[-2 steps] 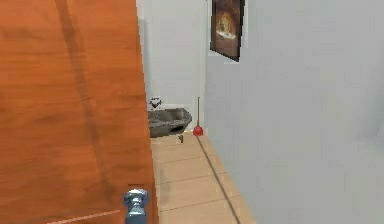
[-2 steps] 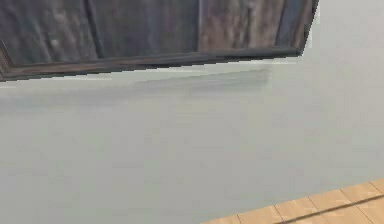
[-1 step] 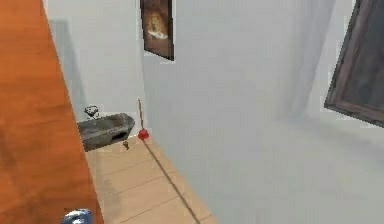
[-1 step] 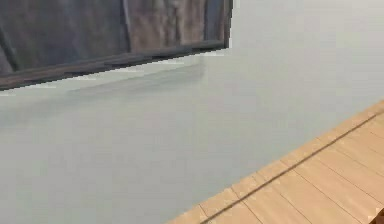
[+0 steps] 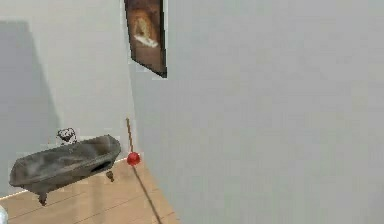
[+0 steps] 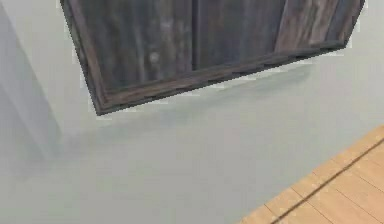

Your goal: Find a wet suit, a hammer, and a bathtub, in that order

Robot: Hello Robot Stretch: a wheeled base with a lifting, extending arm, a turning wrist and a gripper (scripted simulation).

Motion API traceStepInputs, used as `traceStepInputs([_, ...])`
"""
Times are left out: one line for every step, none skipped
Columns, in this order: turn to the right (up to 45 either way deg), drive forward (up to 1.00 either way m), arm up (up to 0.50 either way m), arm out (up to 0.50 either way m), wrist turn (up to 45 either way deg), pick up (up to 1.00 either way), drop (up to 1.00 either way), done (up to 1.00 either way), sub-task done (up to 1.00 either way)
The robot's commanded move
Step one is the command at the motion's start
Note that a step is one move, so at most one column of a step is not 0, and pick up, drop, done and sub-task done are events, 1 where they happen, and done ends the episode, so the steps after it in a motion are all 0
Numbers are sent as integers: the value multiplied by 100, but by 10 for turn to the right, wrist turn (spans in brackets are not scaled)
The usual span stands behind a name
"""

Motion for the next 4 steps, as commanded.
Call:
traceStepInputs([-270,0,0,0,0,0,0,0,0])
traceStepInputs([0,100,0,0,0,0,0,0,0])
traceStepInputs([-180,0,0,0,0,0,0,0,0])
traceStepInputs([0,5,0,0,0,0,0,0,0])
